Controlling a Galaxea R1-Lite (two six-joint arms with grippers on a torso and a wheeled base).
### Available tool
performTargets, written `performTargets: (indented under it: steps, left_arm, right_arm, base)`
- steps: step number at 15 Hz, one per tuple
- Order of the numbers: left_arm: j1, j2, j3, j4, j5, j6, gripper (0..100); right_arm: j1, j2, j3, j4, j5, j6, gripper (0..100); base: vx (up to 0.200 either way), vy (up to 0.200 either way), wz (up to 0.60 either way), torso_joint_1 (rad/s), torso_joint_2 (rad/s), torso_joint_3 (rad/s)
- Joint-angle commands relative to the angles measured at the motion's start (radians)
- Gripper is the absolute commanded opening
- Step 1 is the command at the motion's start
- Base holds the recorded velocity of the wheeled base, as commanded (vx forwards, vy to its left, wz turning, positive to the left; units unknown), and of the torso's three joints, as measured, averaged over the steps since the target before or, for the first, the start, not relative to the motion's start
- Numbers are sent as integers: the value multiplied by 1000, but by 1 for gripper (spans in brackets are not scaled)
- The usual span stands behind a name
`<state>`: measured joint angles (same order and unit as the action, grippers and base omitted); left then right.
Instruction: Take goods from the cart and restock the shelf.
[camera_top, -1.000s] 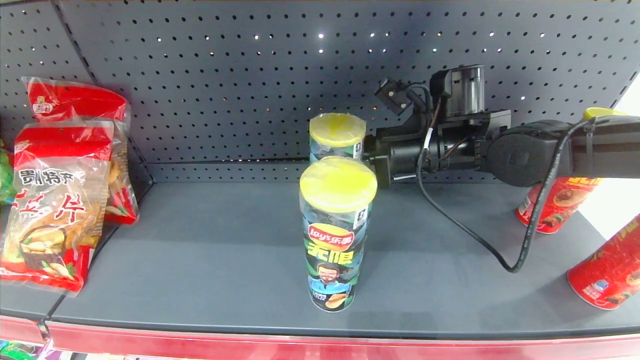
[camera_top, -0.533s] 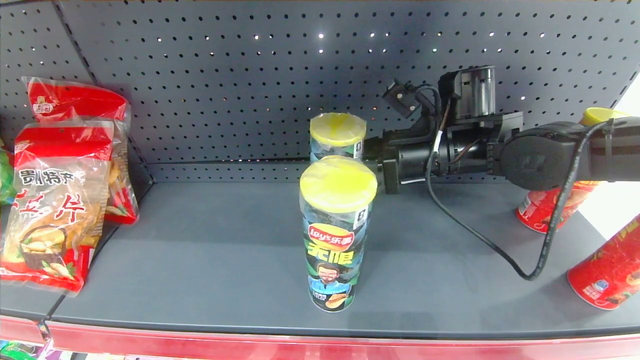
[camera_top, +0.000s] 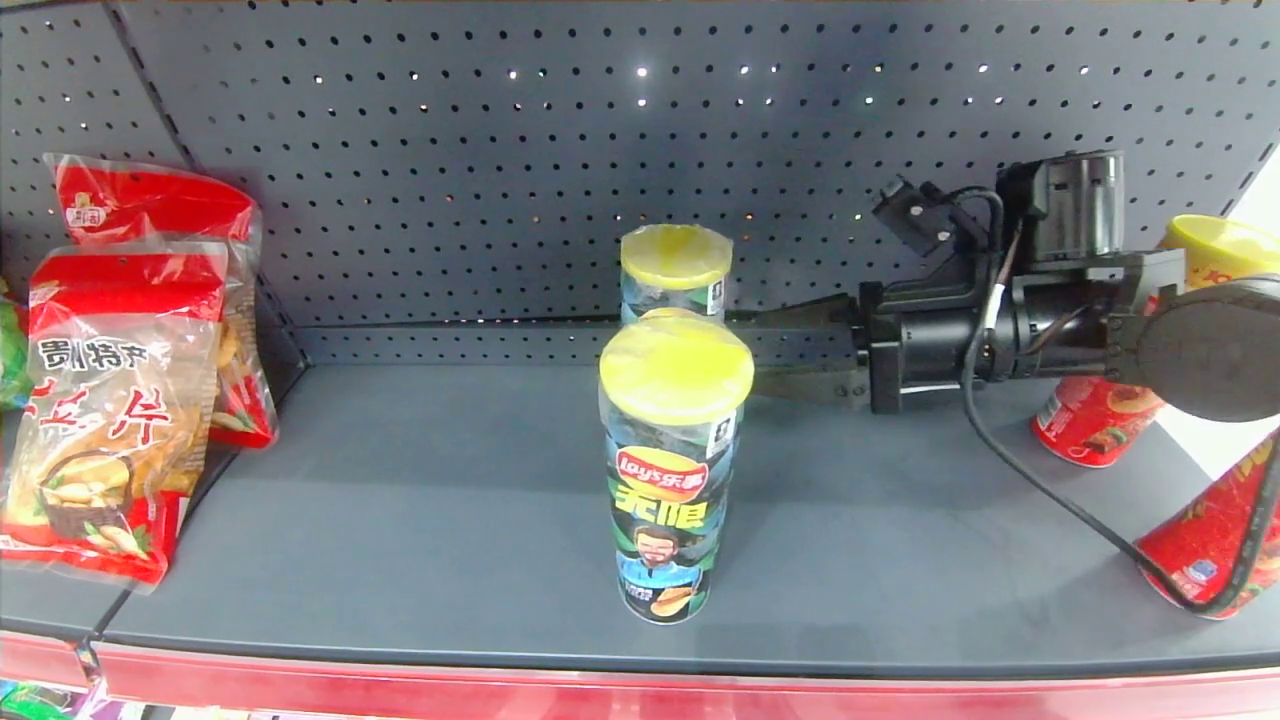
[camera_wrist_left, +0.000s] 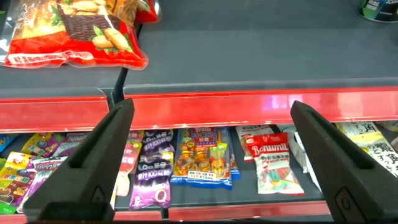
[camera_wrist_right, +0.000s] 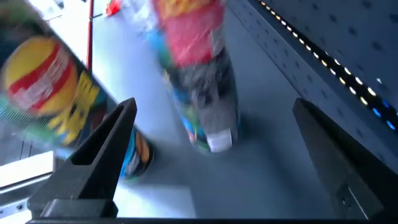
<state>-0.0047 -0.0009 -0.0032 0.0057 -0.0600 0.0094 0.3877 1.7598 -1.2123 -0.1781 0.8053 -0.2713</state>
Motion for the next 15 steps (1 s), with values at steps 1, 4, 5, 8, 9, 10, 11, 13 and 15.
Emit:
performTargets:
  steps: [1, 4, 5, 8, 9, 10, 11, 13, 15]
  left_arm:
    - [0, 1, 0, 0, 0, 0, 100]
    - [0, 1, 0, 0, 0, 0, 100]
    - [0, 1, 0, 0, 0, 0, 100]
    - [0, 1, 0, 0, 0, 0, 100]
    - [0, 1, 0, 0, 0, 0, 100]
    - [0, 1, 0, 0, 0, 0, 100]
    - [0, 1, 0, 0, 0, 0, 100]
    - [0, 1, 0, 0, 0, 0, 100]
    - [0, 1, 0, 0, 0, 0, 100]
  right_arm:
    - [-41, -108, 89, -4, 3, -3, 100]
    - [-44, -209, 180, -23, 2, -2, 100]
    - [-41, -241, 208, -23, 2, -2, 100]
    - [13, -290, 240, -23, -5, 1, 100]
    - [30, -298, 241, -23, -8, 0, 100]
    - [39, -299, 240, -23, -9, 1, 100]
    - [76, -301, 237, -23, -14, 3, 100]
    - [123, -298, 240, -23, -38, 1, 100]
    - [140, -292, 237, -21, -44, 1, 100]
  base:
    - [0, 0, 0, 0, 0, 0]
    - [0, 0, 0, 0, 0, 0]
    - [0, 0, 0, 0, 0, 0]
    - [0, 0, 0, 0, 0, 0]
    - [0, 0, 0, 0, 0, 0]
    - [0, 0, 0, 0, 0, 0]
    - [0, 0, 0, 0, 0, 0]
    - [0, 0, 0, 0, 0, 0]
    - [0, 0, 0, 0, 0, 0]
